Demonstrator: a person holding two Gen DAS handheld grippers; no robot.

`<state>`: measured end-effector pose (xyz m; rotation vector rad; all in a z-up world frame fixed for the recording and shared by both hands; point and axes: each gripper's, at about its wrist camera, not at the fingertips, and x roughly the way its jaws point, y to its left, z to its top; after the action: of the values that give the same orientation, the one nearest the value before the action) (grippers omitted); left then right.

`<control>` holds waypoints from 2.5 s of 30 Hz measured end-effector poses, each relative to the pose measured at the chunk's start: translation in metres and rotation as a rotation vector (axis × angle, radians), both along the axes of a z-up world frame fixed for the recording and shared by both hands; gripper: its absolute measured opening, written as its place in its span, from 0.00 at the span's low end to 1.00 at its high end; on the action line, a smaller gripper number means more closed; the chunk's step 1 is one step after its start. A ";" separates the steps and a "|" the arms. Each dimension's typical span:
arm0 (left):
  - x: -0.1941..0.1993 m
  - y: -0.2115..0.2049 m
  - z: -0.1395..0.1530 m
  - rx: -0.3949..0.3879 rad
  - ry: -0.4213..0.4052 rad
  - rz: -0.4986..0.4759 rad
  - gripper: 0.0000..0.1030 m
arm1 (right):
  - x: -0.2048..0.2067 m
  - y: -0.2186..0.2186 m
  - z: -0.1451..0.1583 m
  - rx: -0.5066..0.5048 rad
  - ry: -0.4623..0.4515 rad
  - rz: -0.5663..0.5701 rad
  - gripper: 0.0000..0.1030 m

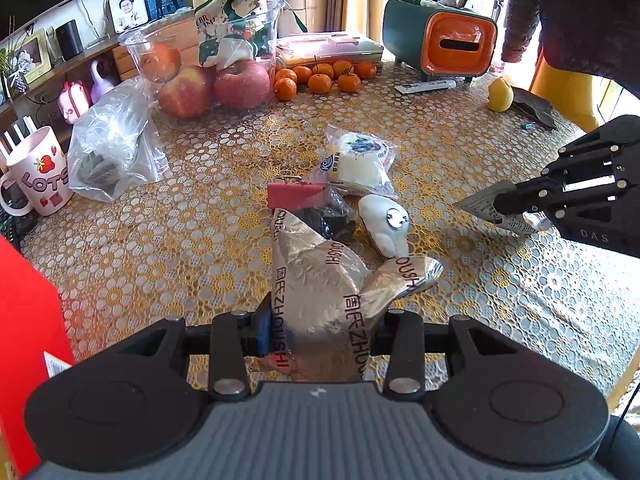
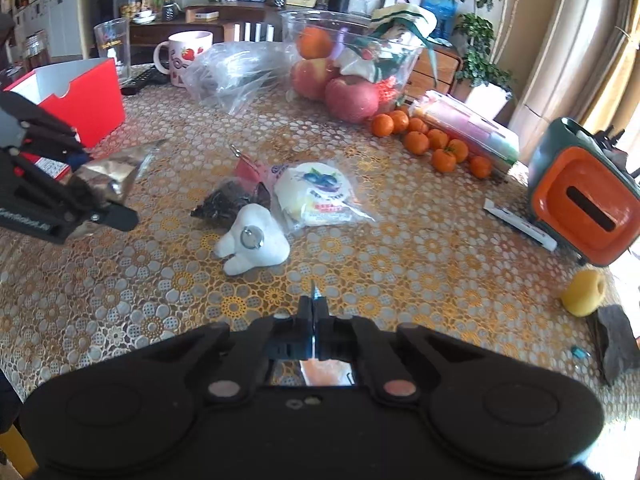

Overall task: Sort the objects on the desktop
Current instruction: 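Carry foil bag with left tool over red box while right tool carries pouch, then open left tool to drop foil bag in box while right tool releases pouch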

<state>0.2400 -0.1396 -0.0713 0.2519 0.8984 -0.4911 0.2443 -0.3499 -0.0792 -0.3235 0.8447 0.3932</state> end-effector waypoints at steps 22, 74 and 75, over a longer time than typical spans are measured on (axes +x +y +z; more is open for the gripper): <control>-0.102 0.094 0.075 0.031 0.001 0.003 0.38 | -0.072 0.066 0.074 0.028 -0.017 0.058 0.00; -0.008 0.337 0.055 0.269 -0.025 0.203 0.38 | -0.009 0.414 0.085 0.076 -0.008 0.338 0.00; -0.004 0.336 0.050 0.273 -0.018 0.202 0.38 | -0.007 0.415 0.081 0.081 -0.005 0.331 0.00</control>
<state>0.2359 0.1963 -0.0214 0.4083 0.9613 -0.1776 0.2376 0.0656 0.0021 -0.3898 0.7689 0.7330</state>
